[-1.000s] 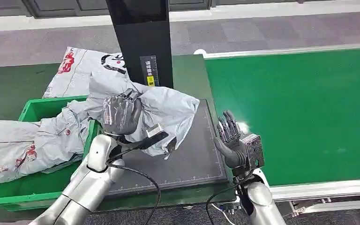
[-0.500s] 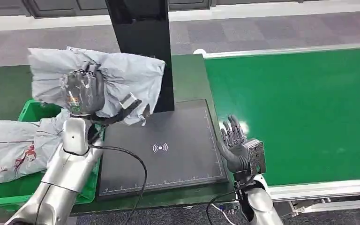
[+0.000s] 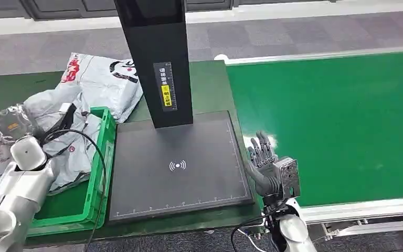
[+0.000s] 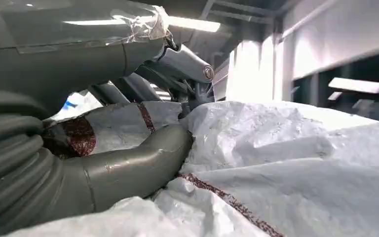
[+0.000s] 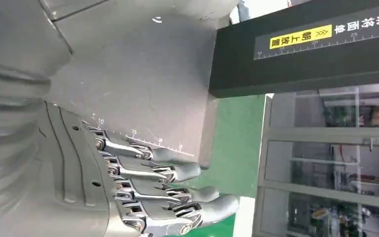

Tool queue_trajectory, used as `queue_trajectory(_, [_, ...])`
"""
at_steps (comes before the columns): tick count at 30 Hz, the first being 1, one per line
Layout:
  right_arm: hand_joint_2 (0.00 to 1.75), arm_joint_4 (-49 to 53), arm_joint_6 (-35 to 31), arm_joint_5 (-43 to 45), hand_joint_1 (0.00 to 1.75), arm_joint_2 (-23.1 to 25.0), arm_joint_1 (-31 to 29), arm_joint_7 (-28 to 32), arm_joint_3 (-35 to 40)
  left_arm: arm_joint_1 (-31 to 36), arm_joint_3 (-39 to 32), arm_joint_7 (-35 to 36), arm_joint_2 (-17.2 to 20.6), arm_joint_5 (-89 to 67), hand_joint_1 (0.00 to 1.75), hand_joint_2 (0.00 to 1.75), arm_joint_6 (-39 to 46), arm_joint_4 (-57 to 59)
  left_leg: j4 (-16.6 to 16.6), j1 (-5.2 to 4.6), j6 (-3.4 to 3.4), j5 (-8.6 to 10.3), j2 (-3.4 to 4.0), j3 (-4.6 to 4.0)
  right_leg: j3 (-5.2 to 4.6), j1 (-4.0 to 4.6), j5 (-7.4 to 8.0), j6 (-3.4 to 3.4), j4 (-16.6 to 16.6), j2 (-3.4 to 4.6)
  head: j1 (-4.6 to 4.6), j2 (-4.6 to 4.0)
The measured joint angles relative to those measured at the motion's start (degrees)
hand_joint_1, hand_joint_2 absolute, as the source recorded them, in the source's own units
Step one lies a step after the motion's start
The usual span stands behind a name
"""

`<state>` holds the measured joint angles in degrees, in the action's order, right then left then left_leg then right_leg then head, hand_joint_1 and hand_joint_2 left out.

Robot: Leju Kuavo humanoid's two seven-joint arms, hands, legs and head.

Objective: Moved the parcel from conveyor to table for the left to box.

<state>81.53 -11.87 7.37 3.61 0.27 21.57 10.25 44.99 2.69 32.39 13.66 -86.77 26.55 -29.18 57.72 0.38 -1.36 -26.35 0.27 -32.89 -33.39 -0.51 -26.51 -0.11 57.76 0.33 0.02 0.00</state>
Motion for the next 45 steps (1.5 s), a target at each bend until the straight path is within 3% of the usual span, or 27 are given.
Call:
queue_trajectory(1, [1.75, 0.0, 0.0, 0.0, 0.0, 0.0, 0.0, 0.0, 0.0, 0.0, -0.2, 0.2, 0.3, 0.0, 1.75, 1.75, -0.4, 0.7, 0.0, 0.0, 0.0, 0.0, 0.0, -0.02, -0.01, 0.0, 0.0, 0.0, 0.0, 0.01, 0.0, 0.0])
queue_trajectory(3, [1.75, 0.0, 0.0, 0.0, 0.0, 0.0, 0.0, 0.0, 0.0, 0.1, -0.4, 0.5, 0.8, 0.0, 0.0, 1.75, -1.2, 1.9, 0.0, 0.0, 0.0, 0.0, -0.07, -0.04, 0.0, 0.0, 0.0, 0.0, 0.0, -0.05, 0.0, 0.0])
queue_trajectory(11, [1.75, 0.0, 0.7, -0.1, 0.0, 0.0, 0.0, -0.8, 0.0, 0.2, -0.5, 2.3, 1.6, 0.0, 0.0, 1.75, -9.2, 5.0, 0.0, 0.0, 0.0, 0.0, -0.08, -0.05, -0.01, 0.0, 0.0, 0.0, 0.0, -0.06, 0.0, 0.0])
queue_trajectory(18, [1.75, 0.0, 0.7, -0.1, 0.0, 0.0, 0.0, -0.9, 0.0, 0.2, -0.5, 2.4, 1.6, 0.0, 0.0, 1.75, -9.5, 5.8, 0.0, 0.0, 0.0, 0.0, -0.09, -0.04, -0.01, 0.0, 0.0, 0.0, 0.0, -0.06, 0.0, 0.0])
queue_trajectory(23, [1.75, 0.0, 1.2, -0.2, 0.0, 0.0, 0.0, -1.1, 0.0, -0.2, -1.9, -4.1, 0.7, 0.2, 0.0, 1.75, -4.5, 5.5, 0.0, 0.0, 0.0, 0.01, -0.17, -0.05, 0.01, -0.01, 0.0, 0.0, 0.0, -0.13, 0.0, 0.0])
queue_trajectory(24, [1.75, 0.0, 1.2, -0.2, 0.0, 0.0, 0.0, -1.3, 0.0, -0.4, -2.4, -5.5, 0.5, 0.3, 0.0, 0.0, -3.2, 5.3, 0.0, 0.0, 0.0, 0.01, -0.21, -0.05, 0.01, -0.01, 0.0, 0.0, 0.0, -0.16, 0.0, 0.0])
queue_trajectory(31, [1.75, 2.0, 1.5, 0.2, 0.0, 0.0, 0.9, -2.2, 0.0, -1.2, -7.6, -18.5, -1.6, 6.6, 0.0, 0.0, 10.8, 1.6, 0.0, -0.01, -0.01, 0.01, -0.2, -0.07, -0.03, -0.01, 0.0, 0.0, 0.0, -0.13, 0.0, 0.0])
queue_trajectory(36, [1.75, 3.5, 1.2, 0.2, 0.0, 0.0, 1.8, -2.2, 0.0, -2.7, -10.6, -26.8, -3.8, 11.3, 0.0, 0.0, 13.2, -5.7, 0.0, 0.0, -0.01, 0.01, -0.2, -0.09, -0.04, 0.0, 0.0, 0.0, 0.0, -0.13, 0.0, 0.0])
queue_trajectory(37, [1.75, 3.6, 1.2, 0.2, 0.0, 0.0, 2.0, -2.2, 0.0, -3.2, -11.4, -28.3, -4.3, 11.8, 0.0, 1.75, 13.3, -8.0, 0.0, 0.0, -0.01, 0.01, -0.19, -0.09, -0.04, 0.0, 0.0, 0.0, 0.0, -0.13, 0.0, 0.0])
queue_trajectory(45, [1.75, 3.8, 1.2, 1.5, 0.0, -0.3, 2.5, -0.7, 0.0, -5.5, -18.5, -41.3, -8.0, 17.5, 0.0, 1.75, 13.4, -18.5, 0.0, 0.0, -0.01, 0.01, -0.13, -0.1, -0.06, 0.0, 0.0, 0.0, 0.0, -0.1, 0.0, 0.0])
